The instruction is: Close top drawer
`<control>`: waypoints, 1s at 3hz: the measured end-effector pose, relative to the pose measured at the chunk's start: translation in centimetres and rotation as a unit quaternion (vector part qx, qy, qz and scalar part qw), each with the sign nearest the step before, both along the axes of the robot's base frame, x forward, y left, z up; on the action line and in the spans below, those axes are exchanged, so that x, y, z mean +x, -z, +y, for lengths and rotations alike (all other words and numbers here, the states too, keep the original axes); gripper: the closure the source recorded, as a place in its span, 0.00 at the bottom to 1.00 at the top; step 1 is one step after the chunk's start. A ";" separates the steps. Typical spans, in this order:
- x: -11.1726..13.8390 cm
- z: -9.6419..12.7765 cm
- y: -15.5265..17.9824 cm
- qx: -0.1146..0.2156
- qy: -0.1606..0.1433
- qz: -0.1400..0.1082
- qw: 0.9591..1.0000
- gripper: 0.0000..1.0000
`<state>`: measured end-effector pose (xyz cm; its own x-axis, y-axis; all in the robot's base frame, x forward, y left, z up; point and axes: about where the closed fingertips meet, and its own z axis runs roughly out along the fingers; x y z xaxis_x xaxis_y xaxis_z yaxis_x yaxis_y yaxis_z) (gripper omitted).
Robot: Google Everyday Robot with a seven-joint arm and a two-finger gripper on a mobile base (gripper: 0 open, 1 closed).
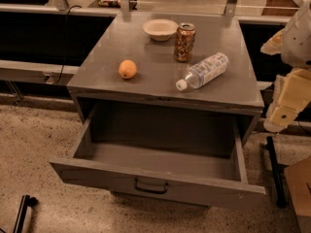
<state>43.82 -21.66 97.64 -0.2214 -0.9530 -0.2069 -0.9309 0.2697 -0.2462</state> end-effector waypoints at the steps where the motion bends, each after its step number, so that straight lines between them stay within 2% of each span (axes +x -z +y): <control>1: 0.0 0.2 0.0 0.002 -0.001 -0.006 1.000 0.00; 2: -0.8 1.8 2.8 0.035 -0.004 -0.004 0.999 0.00; 3: -2.3 3.7 8.2 0.076 -0.007 0.019 0.997 0.18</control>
Offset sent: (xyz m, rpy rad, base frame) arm -0.0132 0.0388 -0.0988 0.1771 0.0284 0.0058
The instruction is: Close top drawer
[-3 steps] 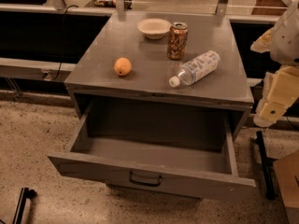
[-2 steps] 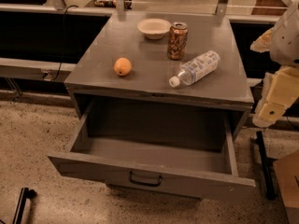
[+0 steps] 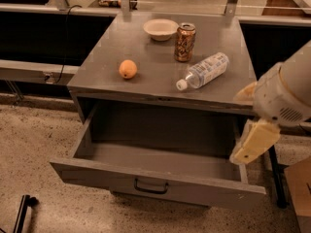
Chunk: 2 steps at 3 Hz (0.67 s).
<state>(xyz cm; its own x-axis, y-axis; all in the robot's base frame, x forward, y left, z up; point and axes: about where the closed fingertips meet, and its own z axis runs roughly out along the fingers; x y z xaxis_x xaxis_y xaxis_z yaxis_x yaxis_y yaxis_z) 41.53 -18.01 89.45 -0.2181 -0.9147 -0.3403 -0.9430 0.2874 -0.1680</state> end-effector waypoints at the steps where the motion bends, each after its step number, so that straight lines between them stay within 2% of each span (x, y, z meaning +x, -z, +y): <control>1: -2.2 0.1 5.3 0.000 -0.013 0.020 1.000 0.41; 2: -2.8 0.1 6.3 -0.002 -0.013 0.029 0.999 0.64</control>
Offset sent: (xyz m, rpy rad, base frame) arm -0.0198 0.0013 -0.0476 0.0016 0.0356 0.0221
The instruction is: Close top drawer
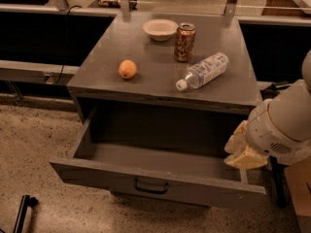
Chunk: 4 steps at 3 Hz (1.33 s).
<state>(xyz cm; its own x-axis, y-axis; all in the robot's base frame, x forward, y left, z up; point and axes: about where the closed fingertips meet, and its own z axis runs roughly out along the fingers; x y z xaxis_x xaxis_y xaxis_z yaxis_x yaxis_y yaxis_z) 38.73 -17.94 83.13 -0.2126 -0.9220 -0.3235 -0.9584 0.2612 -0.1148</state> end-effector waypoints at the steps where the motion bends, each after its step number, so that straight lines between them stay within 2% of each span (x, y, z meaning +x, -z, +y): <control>1: -0.3 0.6 1.5 0.008 -0.005 0.012 1.000 0.87; 2: -2.7 2.6 4.8 0.029 0.000 0.020 0.999 1.00; 4: -6.7 6.7 13.8 0.043 0.006 0.045 0.998 1.00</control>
Offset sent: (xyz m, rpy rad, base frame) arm -0.0675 0.0492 -0.1233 0.1189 0.0897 -0.0340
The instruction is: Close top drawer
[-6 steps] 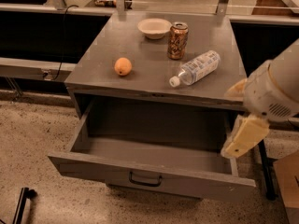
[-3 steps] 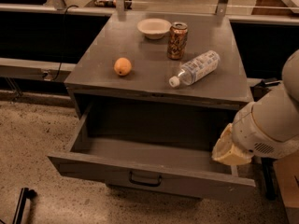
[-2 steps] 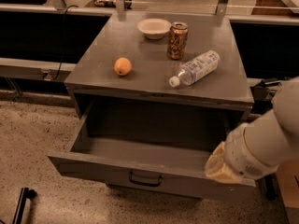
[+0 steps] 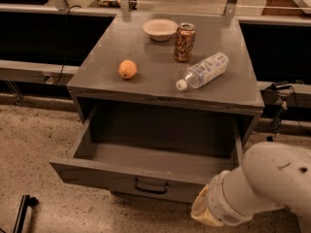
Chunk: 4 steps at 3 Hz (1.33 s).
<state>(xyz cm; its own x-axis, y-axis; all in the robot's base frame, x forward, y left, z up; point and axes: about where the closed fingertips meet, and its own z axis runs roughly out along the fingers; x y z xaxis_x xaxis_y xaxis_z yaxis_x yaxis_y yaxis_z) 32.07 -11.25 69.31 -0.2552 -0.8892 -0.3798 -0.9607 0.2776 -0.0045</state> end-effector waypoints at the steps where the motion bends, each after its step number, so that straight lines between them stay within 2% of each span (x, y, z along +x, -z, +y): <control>1: -0.3 1.0 3.8 -0.009 0.009 0.009 1.000 1.00; 2: 0.9 1.6 6.2 -0.021 0.029 -0.005 0.999 1.00; 4: 6.1 0.5 6.0 -0.035 0.062 -0.055 0.996 1.00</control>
Offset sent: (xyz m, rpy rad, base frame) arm 0.0246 0.0222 -0.0894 -0.0671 -0.0401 -0.1156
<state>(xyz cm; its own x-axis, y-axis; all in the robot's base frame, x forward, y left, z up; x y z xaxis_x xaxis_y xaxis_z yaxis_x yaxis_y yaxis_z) 38.17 -10.79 63.29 -0.3243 -0.8787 -0.3504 -0.9119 0.3889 -0.1313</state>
